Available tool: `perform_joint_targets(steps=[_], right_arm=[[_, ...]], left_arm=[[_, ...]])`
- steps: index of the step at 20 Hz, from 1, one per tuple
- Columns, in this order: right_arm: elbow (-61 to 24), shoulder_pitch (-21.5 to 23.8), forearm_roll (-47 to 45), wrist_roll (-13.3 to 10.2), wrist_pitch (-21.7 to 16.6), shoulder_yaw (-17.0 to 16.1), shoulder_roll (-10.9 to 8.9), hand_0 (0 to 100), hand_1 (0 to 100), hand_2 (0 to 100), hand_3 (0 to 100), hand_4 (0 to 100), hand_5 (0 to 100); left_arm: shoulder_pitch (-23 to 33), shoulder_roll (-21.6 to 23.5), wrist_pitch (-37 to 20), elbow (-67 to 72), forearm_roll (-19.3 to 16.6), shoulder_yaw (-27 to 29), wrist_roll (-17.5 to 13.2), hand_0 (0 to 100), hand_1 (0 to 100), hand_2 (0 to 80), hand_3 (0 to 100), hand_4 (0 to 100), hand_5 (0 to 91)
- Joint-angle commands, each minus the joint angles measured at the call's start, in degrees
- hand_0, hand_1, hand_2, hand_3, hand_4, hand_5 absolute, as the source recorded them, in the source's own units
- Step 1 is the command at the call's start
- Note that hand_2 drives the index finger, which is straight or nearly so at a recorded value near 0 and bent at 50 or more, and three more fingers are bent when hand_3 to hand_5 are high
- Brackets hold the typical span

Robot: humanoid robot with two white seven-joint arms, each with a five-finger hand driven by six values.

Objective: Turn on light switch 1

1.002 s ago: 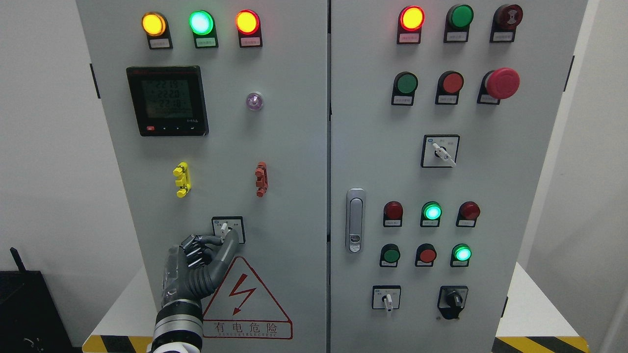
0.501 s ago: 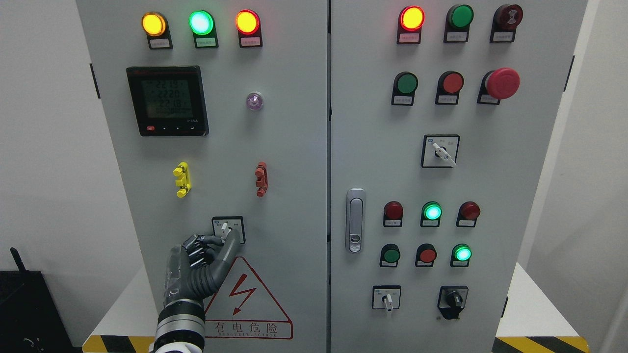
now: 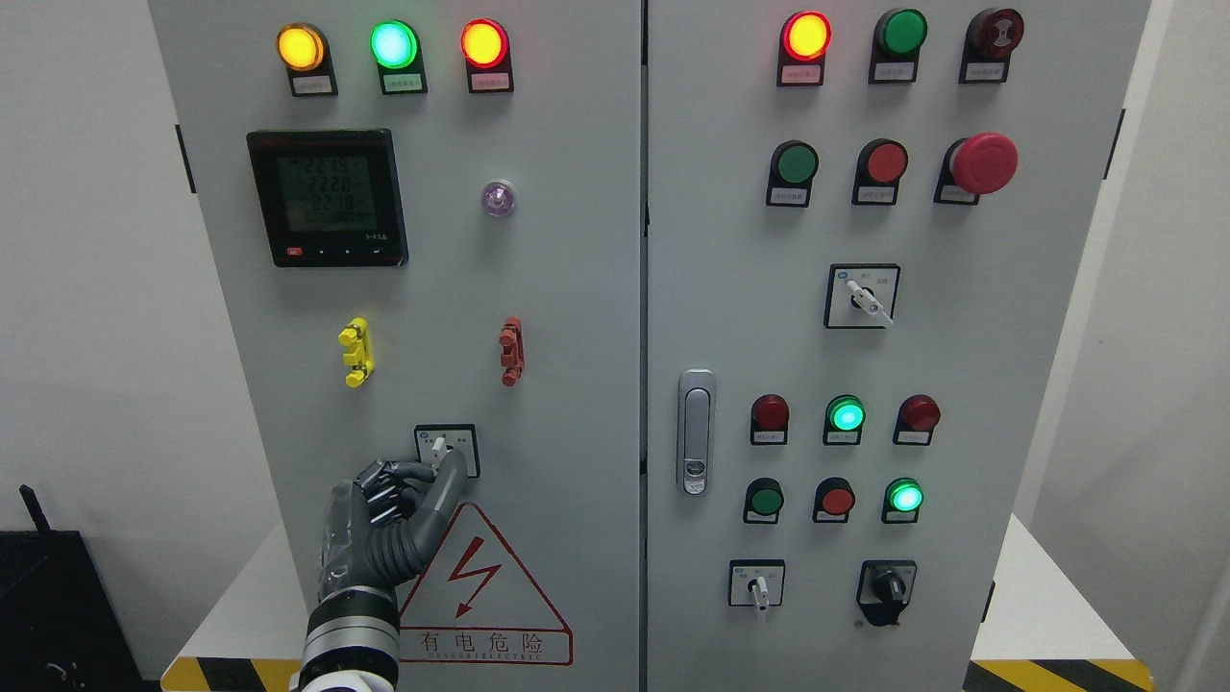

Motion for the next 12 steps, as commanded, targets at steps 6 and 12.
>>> perform_joint_targets(steps=[6, 12], right_arm=[[0.00, 0.00, -1.41, 0.02, 0.04, 0.00, 0.00, 0, 0, 0, 0, 0, 0], [0.00, 0.00, -1.41, 0.02, 0.04, 0.00, 0.00, 0, 0, 0, 0, 0, 0]], left_arm=[[0.01, -0.01, 0.03, 0.00, 0.03, -0.65, 0.04, 22, 66, 60.6, 93, 91, 86.5], [0.01, -0.01, 0.03, 0.00, 0.03, -0.65, 0.04, 22, 66, 60.6, 94, 91, 86.4]])
